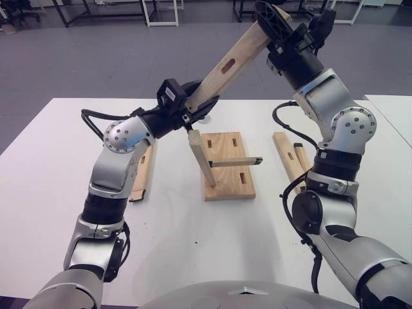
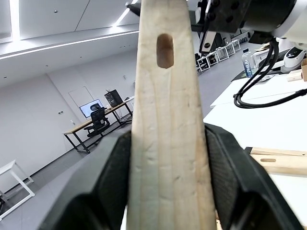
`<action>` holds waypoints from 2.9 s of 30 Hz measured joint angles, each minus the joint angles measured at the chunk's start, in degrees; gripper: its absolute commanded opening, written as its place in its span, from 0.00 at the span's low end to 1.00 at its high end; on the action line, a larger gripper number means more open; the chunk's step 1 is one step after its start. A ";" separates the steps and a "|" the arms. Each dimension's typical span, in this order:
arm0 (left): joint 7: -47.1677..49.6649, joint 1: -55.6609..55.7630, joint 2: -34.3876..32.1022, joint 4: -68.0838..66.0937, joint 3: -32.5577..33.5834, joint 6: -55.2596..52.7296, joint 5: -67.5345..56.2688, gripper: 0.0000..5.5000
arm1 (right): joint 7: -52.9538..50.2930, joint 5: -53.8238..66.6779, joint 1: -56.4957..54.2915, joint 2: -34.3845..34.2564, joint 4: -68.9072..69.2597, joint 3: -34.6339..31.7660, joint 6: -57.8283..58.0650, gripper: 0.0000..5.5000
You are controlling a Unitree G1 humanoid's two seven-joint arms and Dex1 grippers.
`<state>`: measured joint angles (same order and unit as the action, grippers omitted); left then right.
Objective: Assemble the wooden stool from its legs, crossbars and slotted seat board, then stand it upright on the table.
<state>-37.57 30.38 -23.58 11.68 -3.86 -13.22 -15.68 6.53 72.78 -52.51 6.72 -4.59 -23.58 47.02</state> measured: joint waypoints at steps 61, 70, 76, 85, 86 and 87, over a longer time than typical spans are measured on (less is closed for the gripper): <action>16.21 -11.34 -0.07 16.88 -4.31 -5.10 13.10 0.71 | -26.96 -31.01 42.07 11.91 44.74 21.49 -4.90 0.20; 17.67 -5.75 6.41 10.04 -6.42 -5.20 13.99 0.71 | -26.41 -30.15 39.63 10.99 41.09 20.63 -3.83 0.20; 17.83 -4.74 9.37 8.65 -7.19 -4.02 14.01 0.71 | -21.94 -28.55 39.16 10.04 36.13 17.55 -4.24 0.20; 11.42 8.53 5.66 8.50 0.66 -22.93 2.29 0.71 | -14.75 -33.79 37.59 12.16 35.48 20.85 -8.55 0.20; 11.81 14.37 6.14 8.03 4.09 -29.14 -1.86 0.71 | -14.59 -34.32 37.61 12.05 36.09 21.38 -9.24 0.20; 11.61 20.14 6.51 6.40 6.90 -35.80 -6.07 0.71 | -14.61 -34.59 37.67 11.90 36.84 21.70 -9.69 0.20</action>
<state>-25.96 50.52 -17.07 18.08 3.05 -49.02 -21.75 -8.07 38.19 -14.84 18.62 32.25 -1.88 37.33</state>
